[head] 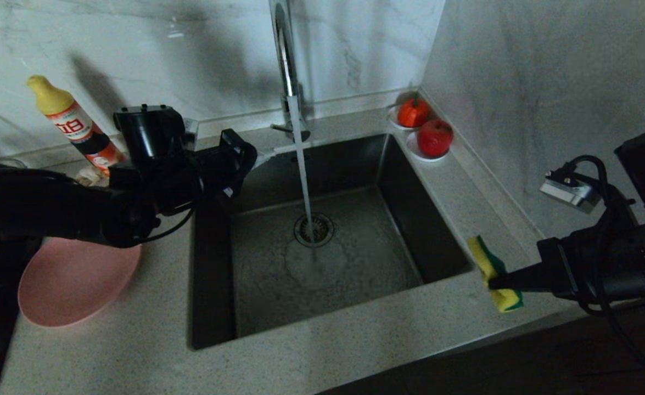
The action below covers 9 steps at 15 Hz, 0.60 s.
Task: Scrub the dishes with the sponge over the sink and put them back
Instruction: Turn off the faucet
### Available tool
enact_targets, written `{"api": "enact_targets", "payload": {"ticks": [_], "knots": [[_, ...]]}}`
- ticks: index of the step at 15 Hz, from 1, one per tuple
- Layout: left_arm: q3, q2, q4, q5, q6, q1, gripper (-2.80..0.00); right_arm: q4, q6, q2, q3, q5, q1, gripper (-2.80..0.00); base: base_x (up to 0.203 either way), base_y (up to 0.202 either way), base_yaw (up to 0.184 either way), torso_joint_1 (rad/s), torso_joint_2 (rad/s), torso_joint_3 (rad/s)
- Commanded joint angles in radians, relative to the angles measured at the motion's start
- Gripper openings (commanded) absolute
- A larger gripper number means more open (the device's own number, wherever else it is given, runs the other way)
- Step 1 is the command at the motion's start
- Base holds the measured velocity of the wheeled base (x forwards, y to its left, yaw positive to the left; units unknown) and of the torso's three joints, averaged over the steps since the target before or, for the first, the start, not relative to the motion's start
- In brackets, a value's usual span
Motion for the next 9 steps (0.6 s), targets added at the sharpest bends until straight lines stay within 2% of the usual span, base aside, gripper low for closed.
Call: {"api": "enact_targets", "payload": {"ticks": [1, 9], "knots": [[-0.015, 0.034, -0.004, -0.002, -0.006, 0.001, -2.80, 0.003, 0.002, 0.001, 0.003, 0.001, 0.000, -2.80, 0.000, 0.000, 0.000, 0.000, 0.00, 0.000], [-0.163, 0.123, -0.007, 0.009, -0.009, 0.002, -2.80, 0.002, 0.000, 0.004, 0.022, 0.001, -0.007, -2.80, 0.000, 0.000, 0.000, 0.000, 0.00, 0.000]]}}
